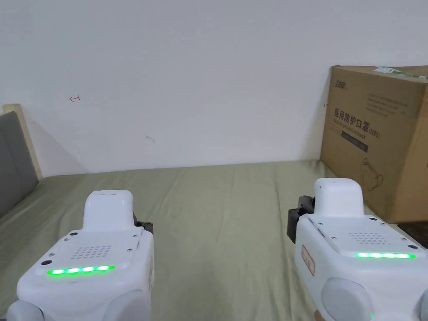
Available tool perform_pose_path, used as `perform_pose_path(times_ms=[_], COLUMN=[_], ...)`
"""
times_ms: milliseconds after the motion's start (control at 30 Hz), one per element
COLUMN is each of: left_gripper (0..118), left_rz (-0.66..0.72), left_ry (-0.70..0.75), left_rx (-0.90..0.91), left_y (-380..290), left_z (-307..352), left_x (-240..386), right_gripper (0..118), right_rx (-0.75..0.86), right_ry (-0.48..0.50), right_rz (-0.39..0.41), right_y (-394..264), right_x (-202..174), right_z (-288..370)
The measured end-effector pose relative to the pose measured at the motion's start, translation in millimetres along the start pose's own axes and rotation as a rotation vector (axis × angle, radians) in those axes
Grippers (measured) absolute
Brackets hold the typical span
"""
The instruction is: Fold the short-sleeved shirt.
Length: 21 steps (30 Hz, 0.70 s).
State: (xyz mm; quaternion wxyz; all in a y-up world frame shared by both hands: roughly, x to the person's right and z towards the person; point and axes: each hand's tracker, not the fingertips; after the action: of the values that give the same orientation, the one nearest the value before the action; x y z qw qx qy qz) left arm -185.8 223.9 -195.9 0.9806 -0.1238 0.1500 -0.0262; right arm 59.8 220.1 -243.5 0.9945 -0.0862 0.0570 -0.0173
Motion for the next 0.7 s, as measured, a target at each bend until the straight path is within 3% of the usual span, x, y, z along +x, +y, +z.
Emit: perform_pose_path(times_ms=[233, 333, 433, 500, 533, 567, 600, 633, 667, 700], left_gripper=[0, 0, 0, 0, 5, 18, 46, 75, 100, 118], left_rz=[0.05, -0.013, 0.006, 0.053, 0.061, 0.057, 0.049, 0.042, 0.04, 0.043], left_ry=[0.007, -0.018, -0.015, -0.008, -0.012, 0.005, 0.016, 0.014, 0.012, 0.018], left_rx=[-0.023, -0.011, 0.015, 0.03, 0.037, 0.035, 0.031, 0.028, 0.025, 0.014], left_y=[-17.6, -18.1, -15.8, -13.6, -13.3, -12.8, -12.8, -13.9, -16.4, -17.3], left_z=[12.7, 13.8, 20.2, 22.0, 22.6, 21.9, 20.1, 17.9, 15.7, 15.1], left_x=[-10.0, -11.9, -13.7, -17.2, -18.8, -20.2, -20.9, -22.2, -23.4, -23.0], right_gripper=[0, 0, 3, 10, 22, 40, 72, 93, 105, 107], right_rx=[-0.013, -0.001, 0.004, 0.003, 0.001, -0.009, -0.025, -0.034, -0.025, -0.02], right_ry=[-0.019, 0.003, -0.023, -0.032, -0.026, 0.013, 0.066, 0.066, 0.052, 0.048], right_rz=[-0.002, -0.021, 0.031, 0.052, 0.056, 0.06, 0.056, 0.046, 0.045, 0.044], right_y=[-10.0, -9.4, -10.1, -10.7, -11.3, -12.3, -13.7, -14.4, -15.9, -16.6], right_x=[-1.5, -0.3, -6.4, -10.2, -10.6, -10.6, -10.1, -9.4, -10.3, -12.2], right_z=[10.1, 12.1, 13.2, 12.6, 12.1, 11.7, 11.0, 11.0, 11.5, 12.4])
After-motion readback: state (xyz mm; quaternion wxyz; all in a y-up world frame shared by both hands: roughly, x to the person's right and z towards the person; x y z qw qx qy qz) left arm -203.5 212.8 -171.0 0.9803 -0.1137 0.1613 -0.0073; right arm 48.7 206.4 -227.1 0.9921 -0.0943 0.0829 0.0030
